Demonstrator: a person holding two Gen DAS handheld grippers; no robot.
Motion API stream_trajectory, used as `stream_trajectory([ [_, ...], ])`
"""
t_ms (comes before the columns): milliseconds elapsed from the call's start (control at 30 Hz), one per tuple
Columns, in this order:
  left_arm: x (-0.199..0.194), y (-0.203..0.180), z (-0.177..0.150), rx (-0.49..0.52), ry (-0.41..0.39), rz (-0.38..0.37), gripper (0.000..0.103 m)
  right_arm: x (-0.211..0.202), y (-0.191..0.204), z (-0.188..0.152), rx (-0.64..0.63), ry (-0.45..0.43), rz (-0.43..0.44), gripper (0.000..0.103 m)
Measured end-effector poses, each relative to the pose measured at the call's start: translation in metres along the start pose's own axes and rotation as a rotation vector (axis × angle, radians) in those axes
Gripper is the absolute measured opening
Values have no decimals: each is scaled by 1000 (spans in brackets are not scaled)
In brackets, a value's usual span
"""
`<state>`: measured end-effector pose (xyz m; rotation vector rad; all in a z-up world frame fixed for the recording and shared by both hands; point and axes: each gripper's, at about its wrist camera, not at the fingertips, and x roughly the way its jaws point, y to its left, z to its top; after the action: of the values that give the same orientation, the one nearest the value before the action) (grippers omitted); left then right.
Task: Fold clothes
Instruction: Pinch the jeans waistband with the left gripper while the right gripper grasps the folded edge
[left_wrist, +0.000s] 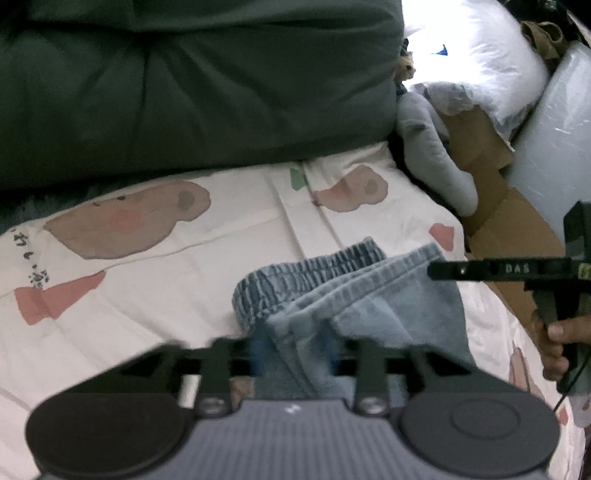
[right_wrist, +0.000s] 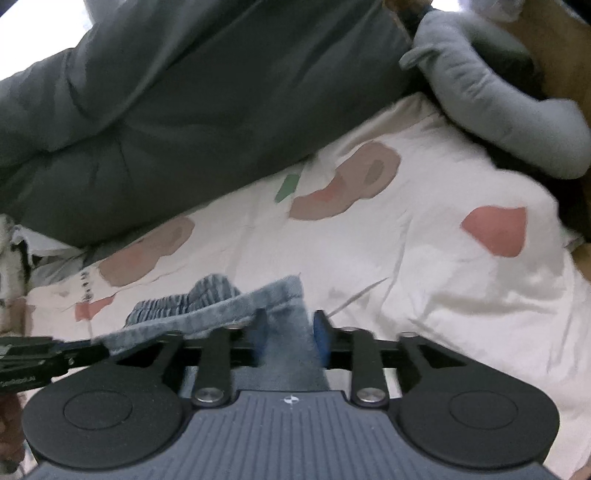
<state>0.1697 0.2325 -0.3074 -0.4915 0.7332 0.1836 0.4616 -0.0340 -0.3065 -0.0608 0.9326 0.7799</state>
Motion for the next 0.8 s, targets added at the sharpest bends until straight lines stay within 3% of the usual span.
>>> stream_trajectory([
  [300,9,-1,-4,-23,-16,-19,42,26,-12,-1,26,82,73,46],
  [433,5,-4,-8,-11,-38,-6,30,31,-22,-3,92,87,129,45],
  [567,-3,-9,-8,-4,-60,-23,21,21,-23,-4,89,45,137,13],
  [800,-17,-20,7,-12,-55,-49,19,-14,1,0,-11,-24,111,12],
])
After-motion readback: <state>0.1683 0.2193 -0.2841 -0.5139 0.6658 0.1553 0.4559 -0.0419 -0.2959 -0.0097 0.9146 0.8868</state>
